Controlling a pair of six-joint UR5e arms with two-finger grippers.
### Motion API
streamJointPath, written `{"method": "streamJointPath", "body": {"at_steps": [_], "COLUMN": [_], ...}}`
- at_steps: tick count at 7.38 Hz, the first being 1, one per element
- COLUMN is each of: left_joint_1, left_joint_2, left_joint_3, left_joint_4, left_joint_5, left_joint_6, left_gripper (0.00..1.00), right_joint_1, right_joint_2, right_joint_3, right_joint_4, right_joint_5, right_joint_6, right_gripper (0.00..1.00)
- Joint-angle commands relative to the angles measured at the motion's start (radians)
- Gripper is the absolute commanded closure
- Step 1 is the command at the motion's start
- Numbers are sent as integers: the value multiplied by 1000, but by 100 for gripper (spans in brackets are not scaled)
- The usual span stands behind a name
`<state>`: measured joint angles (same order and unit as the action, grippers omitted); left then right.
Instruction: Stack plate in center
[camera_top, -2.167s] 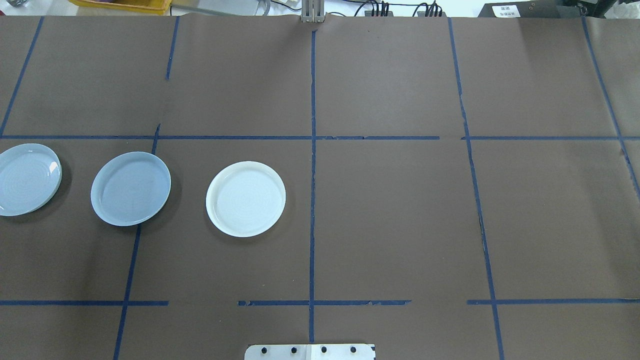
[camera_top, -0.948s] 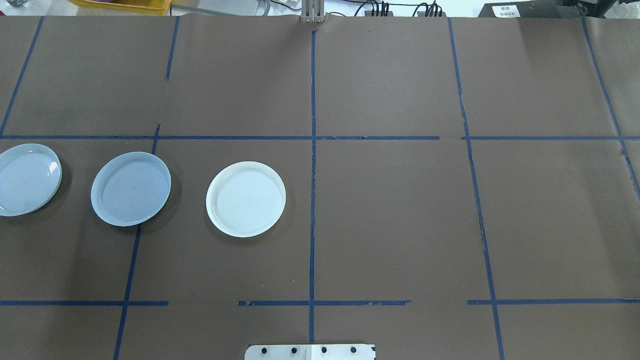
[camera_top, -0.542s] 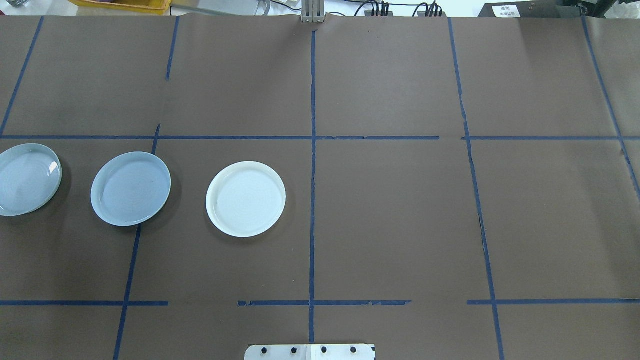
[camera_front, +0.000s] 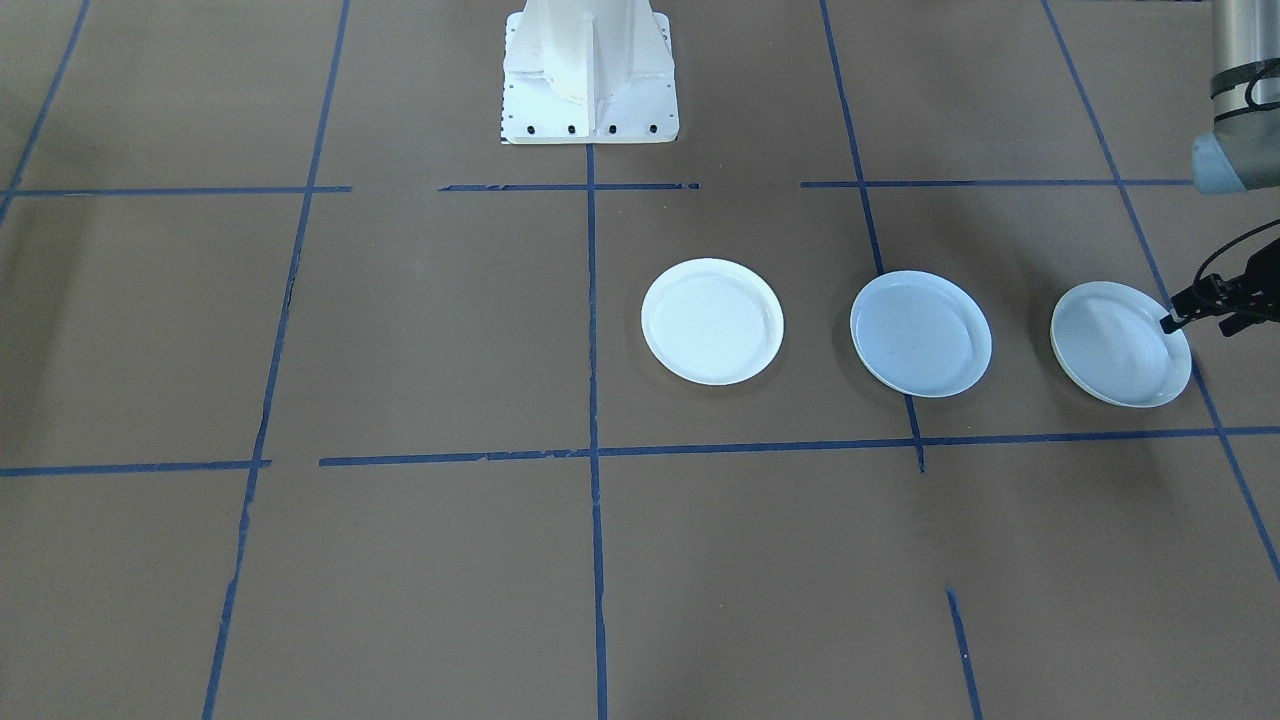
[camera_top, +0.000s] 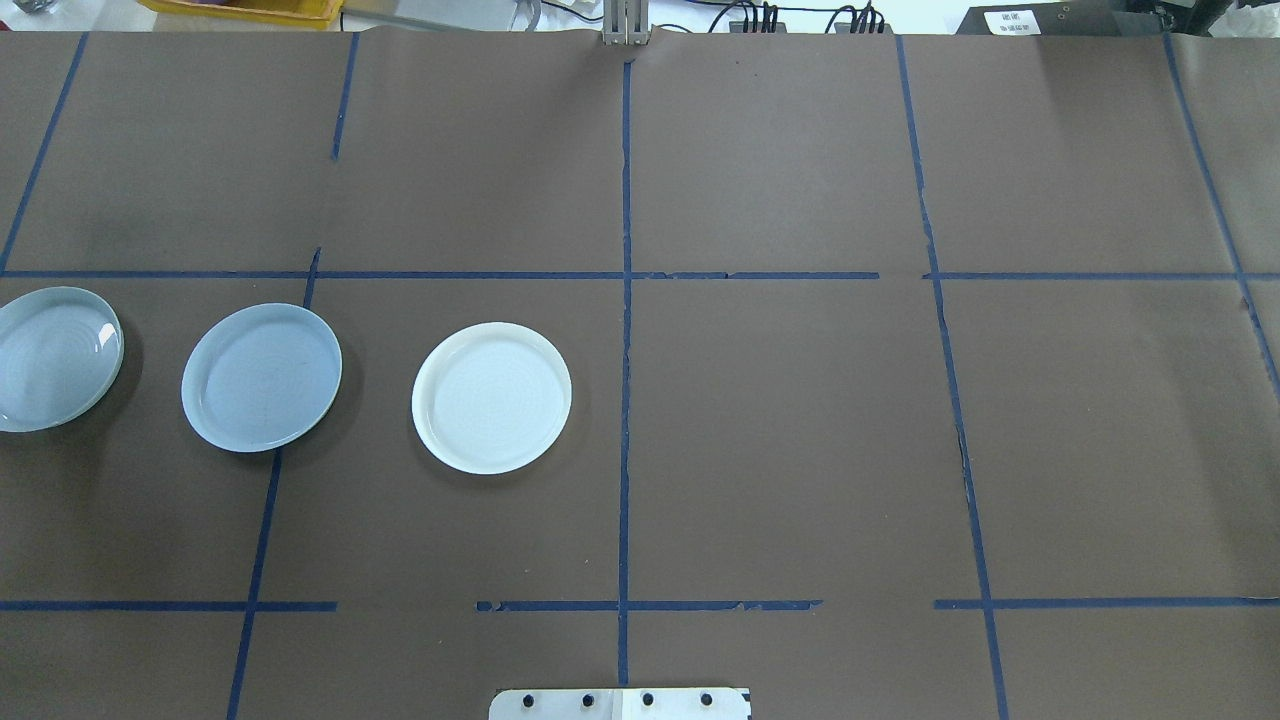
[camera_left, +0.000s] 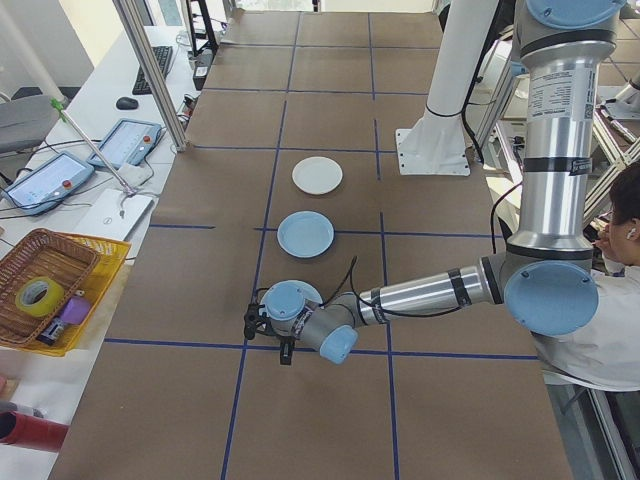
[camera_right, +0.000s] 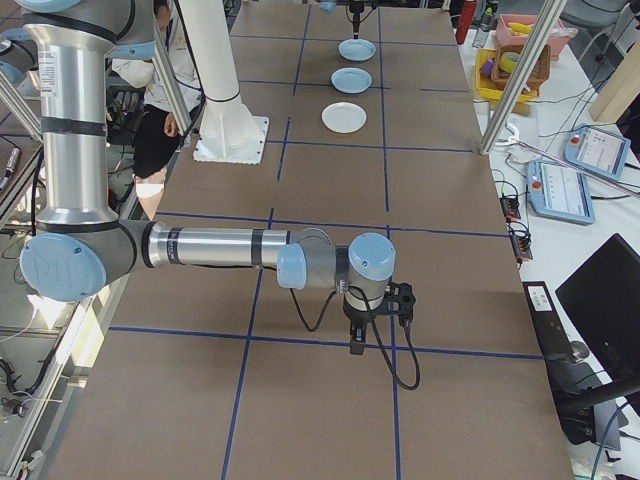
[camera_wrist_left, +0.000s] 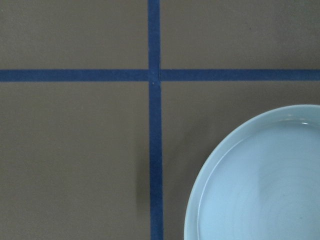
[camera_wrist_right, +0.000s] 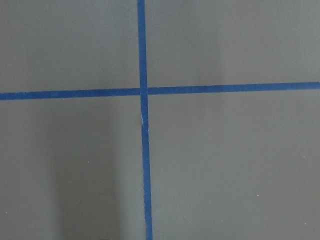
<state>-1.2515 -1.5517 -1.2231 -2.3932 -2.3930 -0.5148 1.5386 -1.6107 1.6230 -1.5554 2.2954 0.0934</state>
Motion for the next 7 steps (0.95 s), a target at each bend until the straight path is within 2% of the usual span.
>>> {"method": "streamJointPath", "body": {"at_steps": [1, 2, 3, 4, 5, 6, 7], "left_joint_1": [17, 20, 23, 24, 24, 24, 24], "left_joint_2": [-4, -5, -7, -10, -10, -10, -8], "left_joint_3": [14, 19, 20, 22, 22, 25, 25], "left_joint_4": [-1, -1, -1, -1, 0, 3, 5], "left_joint_5": [-15, -15, -23, -44, -45, -45, -45], "left_joint_6": [-1, -2, -1, -2, -2, -4, -5], "left_gripper": [8, 11, 24, 65, 92, 100, 100], "right_joint_1": [0, 0, 0, 0, 0, 0, 0], "right_joint_2": [0, 0, 0, 0, 0, 0, 0], "right_joint_3": [0, 0, 0, 0, 0, 0, 0], "right_joint_4": [0, 0, 0, 0, 0, 0, 0], "right_joint_5": [-1, 1, 1, -1, 1, -1, -1], "right_joint_6": [0, -1, 0, 0, -1, -1, 0], "right_gripper": [0, 0, 0, 0, 0, 0, 0]}}
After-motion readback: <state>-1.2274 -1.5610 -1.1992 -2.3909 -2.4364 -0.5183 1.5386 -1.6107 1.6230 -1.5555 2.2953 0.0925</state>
